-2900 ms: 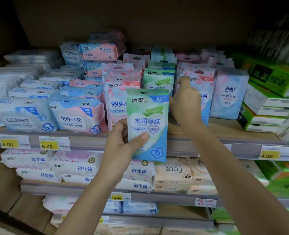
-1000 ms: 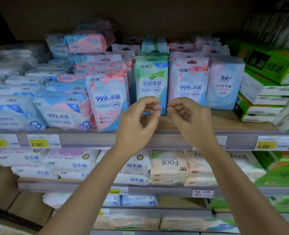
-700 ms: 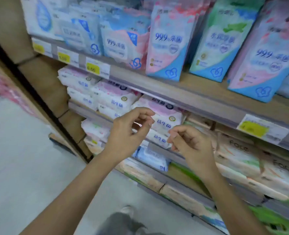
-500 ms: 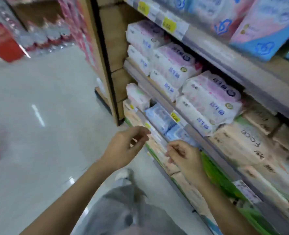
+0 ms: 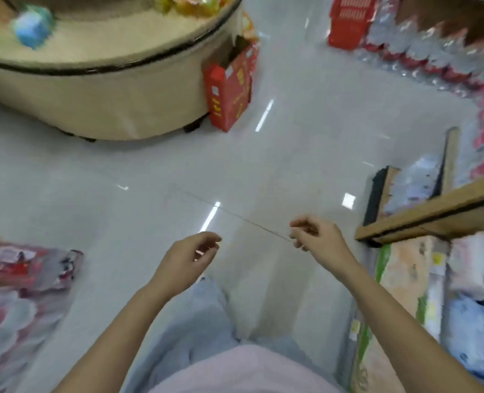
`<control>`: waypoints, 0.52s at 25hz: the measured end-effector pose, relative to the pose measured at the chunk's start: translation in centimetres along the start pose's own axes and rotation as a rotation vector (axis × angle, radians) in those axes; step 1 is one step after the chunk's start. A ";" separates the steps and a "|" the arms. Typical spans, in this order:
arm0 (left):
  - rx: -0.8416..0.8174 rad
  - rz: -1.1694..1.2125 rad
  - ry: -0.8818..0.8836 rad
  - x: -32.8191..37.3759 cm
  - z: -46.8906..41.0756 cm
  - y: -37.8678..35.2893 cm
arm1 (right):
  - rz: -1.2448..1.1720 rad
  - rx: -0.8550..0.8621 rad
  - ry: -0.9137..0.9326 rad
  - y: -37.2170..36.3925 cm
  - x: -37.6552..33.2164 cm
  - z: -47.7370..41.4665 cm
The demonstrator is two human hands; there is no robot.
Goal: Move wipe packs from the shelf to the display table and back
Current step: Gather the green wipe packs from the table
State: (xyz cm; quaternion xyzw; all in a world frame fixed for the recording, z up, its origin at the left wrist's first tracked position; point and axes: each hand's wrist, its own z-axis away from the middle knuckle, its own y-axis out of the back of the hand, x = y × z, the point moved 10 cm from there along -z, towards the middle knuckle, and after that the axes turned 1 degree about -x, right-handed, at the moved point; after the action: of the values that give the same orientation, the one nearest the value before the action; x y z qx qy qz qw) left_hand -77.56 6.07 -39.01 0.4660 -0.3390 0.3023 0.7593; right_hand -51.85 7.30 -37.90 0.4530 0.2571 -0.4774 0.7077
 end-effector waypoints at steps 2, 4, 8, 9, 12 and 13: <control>0.081 0.042 0.090 -4.3 -0.5 4.8 | 0.046 -0.073 0.009 -4.8 -3.7 -4.8; 0.114 0.048 0.148 -7.3 -1.5 9.0 | 0.086 -0.130 0.008 -9.0 -6.5 -8.5; 0.201 0.066 0.202 -10.5 -5.8 18.5 | 0.140 -0.199 -0.031 -14.9 -10.1 -14.0; 0.228 0.065 0.212 -11.0 -7.3 21.1 | 0.144 -0.208 -0.044 -16.0 -10.7 -15.2; 0.314 0.062 0.235 -12.4 -12.0 28.2 | 0.184 -0.229 -0.049 -18.7 -12.8 -19.2; 0.343 0.069 0.242 -12.9 -13.4 30.1 | 0.198 -0.238 -0.053 -19.5 -13.5 -20.8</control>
State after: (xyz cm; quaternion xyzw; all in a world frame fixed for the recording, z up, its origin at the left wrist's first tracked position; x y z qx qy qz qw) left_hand -105.34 28.04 -38.62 0.5368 -0.2045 0.4352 0.6933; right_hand -73.70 29.16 -44.38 0.3764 0.2472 -0.3831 0.8065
